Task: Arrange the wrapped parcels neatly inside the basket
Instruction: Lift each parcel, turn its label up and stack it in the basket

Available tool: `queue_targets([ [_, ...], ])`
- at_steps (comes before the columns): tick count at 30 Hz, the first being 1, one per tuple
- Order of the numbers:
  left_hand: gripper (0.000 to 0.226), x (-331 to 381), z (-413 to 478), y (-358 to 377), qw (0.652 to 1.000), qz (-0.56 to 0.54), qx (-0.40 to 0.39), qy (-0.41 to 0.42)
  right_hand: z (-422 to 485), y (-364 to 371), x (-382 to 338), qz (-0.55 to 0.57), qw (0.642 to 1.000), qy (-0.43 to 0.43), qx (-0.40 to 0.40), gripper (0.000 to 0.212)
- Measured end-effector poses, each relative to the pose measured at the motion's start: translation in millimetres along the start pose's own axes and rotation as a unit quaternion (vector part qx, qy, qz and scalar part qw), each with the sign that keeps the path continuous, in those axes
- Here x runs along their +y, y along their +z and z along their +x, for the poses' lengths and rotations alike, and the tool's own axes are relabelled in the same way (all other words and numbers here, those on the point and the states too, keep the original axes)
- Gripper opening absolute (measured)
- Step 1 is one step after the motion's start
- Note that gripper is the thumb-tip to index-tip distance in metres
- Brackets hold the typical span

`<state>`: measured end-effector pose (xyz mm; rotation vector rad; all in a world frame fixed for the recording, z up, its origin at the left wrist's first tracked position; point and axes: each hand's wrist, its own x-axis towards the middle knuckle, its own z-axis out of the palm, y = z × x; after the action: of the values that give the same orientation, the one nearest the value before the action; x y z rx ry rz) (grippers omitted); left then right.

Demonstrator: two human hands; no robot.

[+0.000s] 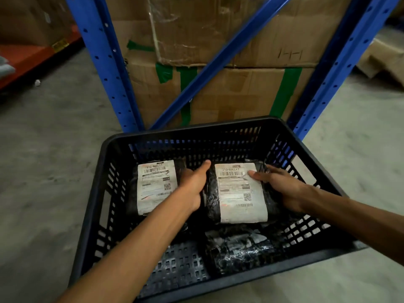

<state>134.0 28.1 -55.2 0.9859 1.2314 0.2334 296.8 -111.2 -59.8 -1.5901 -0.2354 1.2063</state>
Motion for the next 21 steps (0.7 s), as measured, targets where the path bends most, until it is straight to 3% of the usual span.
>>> queue_targets([
  [4,0.025,-26,4,24,0.99,0.108,0.039,0.078,15,7,8,-0.019,0.998,-0.027,0.05,0.025],
  [7,0.016,-27,11,30,0.978,0.154,0.101,0.097,35,17,12,-0.064,0.993,-0.055,0.081,0.032],
  [11,0.028,-34,28,38,0.97,0.187,0.135,0.082,65,25,19,-0.229,0.966,-0.079,0.094,0.044],
  [14,0.028,-46,40,40,0.968,0.192,0.154,0.051,81,33,28,-0.358,0.926,-0.081,0.083,0.038],
  [17,0.042,-54,57,38,0.95,0.26,0.168,0.049,98,37,47,-0.486,0.87,-0.075,0.047,0.07],
  [19,0.068,-59,65,38,0.938,0.309,0.153,0.041,105,37,58,-0.498,0.866,-0.048,-0.002,0.093],
  [21,0.088,-61,72,39,0.928,0.342,0.146,0.036,111,37,67,-0.512,0.858,-0.043,-0.024,0.101],
])
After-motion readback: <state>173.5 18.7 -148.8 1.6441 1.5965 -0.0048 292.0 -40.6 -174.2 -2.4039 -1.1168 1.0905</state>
